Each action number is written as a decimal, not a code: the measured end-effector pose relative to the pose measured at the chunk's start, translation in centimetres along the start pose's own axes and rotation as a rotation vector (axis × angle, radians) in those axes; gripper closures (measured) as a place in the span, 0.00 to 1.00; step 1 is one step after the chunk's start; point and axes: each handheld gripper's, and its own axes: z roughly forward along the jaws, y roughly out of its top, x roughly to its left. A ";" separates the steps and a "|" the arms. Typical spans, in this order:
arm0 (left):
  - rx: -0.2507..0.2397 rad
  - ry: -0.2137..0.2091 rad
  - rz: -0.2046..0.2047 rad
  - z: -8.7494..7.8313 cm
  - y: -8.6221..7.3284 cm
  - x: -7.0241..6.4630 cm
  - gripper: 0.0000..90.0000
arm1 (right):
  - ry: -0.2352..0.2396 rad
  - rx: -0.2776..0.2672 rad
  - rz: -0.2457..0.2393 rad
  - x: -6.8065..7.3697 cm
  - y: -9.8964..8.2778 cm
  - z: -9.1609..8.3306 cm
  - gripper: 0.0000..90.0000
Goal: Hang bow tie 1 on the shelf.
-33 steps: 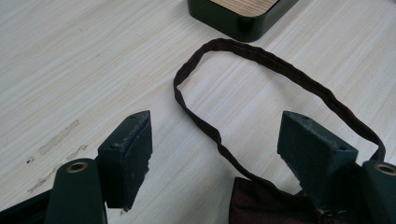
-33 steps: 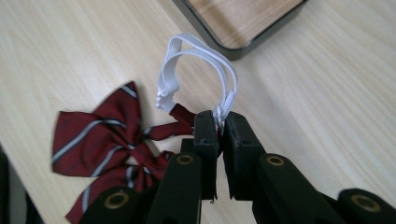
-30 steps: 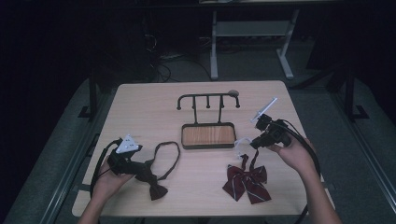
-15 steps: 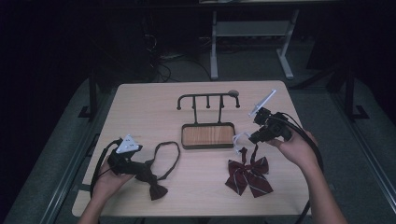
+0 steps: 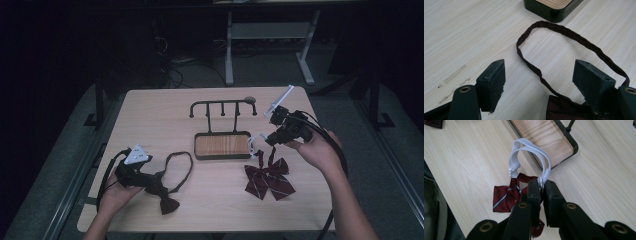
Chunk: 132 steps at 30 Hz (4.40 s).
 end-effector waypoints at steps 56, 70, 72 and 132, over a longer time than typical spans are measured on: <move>0.004 -0.003 0.004 0.0 0.0 0.0 0.30 | -0.103 0.028 0.081 -5.2 6.0 -1.9 0.93; 0.002 -0.004 0.004 0.0 0.0 0.0 0.30 | -0.102 0.032 0.095 -5.7 6.0 -1.3 0.90; 0.002 -0.004 0.005 0.0 0.0 0.0 0.30 | -0.098 0.027 0.096 -5.7 5.9 -1.3 0.90; 0.004 -0.007 -0.007 0.3 -0.1 -0.2 0.29 | 0.042 -0.026 0.067 -3.5 0.2 1.1 0.75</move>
